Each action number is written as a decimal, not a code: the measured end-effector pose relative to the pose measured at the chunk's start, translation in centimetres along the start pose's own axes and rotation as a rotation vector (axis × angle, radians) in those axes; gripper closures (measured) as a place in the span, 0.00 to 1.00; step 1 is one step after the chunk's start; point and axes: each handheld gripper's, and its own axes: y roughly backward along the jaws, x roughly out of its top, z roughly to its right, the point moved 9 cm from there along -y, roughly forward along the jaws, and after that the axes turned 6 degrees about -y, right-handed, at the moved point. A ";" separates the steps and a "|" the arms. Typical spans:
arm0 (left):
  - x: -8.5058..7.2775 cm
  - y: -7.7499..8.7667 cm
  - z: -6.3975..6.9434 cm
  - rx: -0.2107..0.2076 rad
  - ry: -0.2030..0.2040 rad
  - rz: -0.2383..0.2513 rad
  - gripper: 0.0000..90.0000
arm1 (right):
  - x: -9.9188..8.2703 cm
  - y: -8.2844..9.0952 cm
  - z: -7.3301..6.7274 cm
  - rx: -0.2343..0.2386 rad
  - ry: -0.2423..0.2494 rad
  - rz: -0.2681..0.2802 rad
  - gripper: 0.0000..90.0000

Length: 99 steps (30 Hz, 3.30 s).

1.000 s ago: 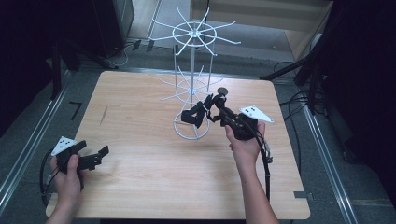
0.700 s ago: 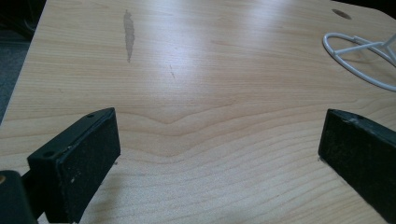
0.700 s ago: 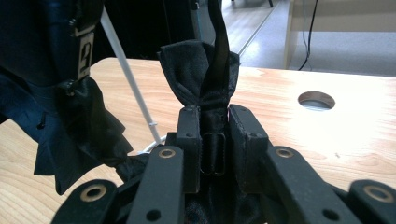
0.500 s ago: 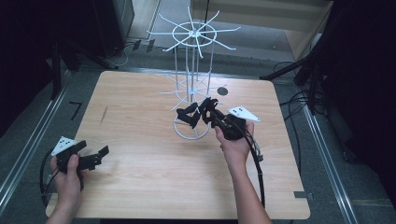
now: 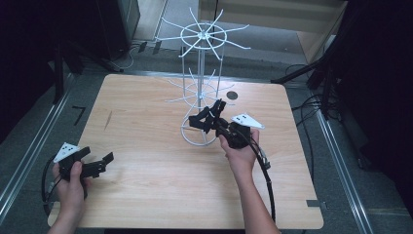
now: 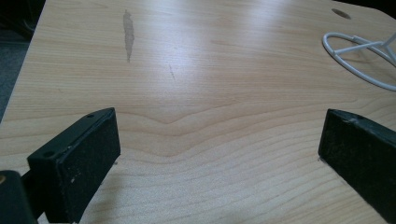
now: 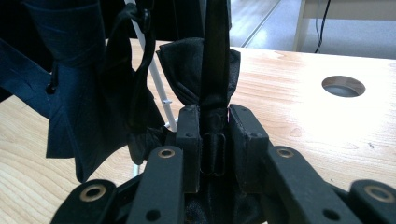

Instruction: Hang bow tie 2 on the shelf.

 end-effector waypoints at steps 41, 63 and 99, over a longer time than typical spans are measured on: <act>0.0 0.0 0.0 0.001 0.001 0.001 0.00 | -2.2 5.7 3.5 -0.036 0.038 0.064 0.12; 0.0 0.0 0.0 0.001 0.001 0.001 0.00 | -1.5 6.4 3.7 -0.053 0.038 0.092 0.10; 0.0 0.0 0.0 0.002 0.000 0.001 0.00 | -3.4 8.1 5.9 -0.097 0.029 0.062 0.10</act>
